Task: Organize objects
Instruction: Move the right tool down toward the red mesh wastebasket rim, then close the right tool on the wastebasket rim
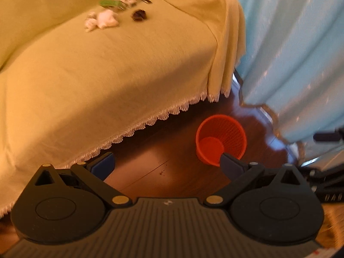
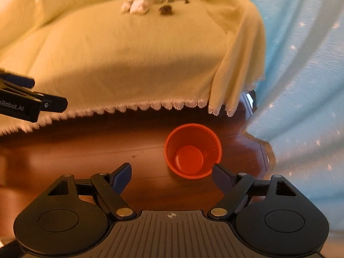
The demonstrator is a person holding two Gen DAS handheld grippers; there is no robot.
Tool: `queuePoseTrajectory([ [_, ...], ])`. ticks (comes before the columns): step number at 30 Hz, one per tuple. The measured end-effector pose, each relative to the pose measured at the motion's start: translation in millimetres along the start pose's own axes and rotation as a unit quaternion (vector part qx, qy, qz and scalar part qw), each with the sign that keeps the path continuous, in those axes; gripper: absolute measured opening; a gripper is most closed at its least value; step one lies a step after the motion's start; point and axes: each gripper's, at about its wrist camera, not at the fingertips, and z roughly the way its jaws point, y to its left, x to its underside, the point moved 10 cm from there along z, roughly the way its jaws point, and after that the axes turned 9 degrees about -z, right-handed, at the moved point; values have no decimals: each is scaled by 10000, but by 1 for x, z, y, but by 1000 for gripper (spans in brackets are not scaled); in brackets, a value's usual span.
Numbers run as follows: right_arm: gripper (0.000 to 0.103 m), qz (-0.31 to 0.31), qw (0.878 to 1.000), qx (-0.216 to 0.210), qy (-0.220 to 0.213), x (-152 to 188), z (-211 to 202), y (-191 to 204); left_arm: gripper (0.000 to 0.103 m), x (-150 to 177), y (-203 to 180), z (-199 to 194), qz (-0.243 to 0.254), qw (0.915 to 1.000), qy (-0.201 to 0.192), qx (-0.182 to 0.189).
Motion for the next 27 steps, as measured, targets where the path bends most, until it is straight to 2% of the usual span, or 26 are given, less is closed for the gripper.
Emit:
queuePoseTrajectory([
  [7, 75, -740, 9972, 93, 88, 22, 110, 7, 102, 40, 12, 122, 475, 9984, 149, 251],
  [13, 70, -1478, 9888, 104, 162, 49, 211, 18, 102, 66, 25, 211, 837, 9958, 177, 313],
  [19, 61, -2204, 9742, 221, 421, 87, 309, 22, 101, 82, 35, 276, 909, 9951, 179, 349],
  [27, 54, -2681, 9616, 105, 578, 113, 383, 10, 101, 97, 31, 334, 1002, 9940, 146, 415],
])
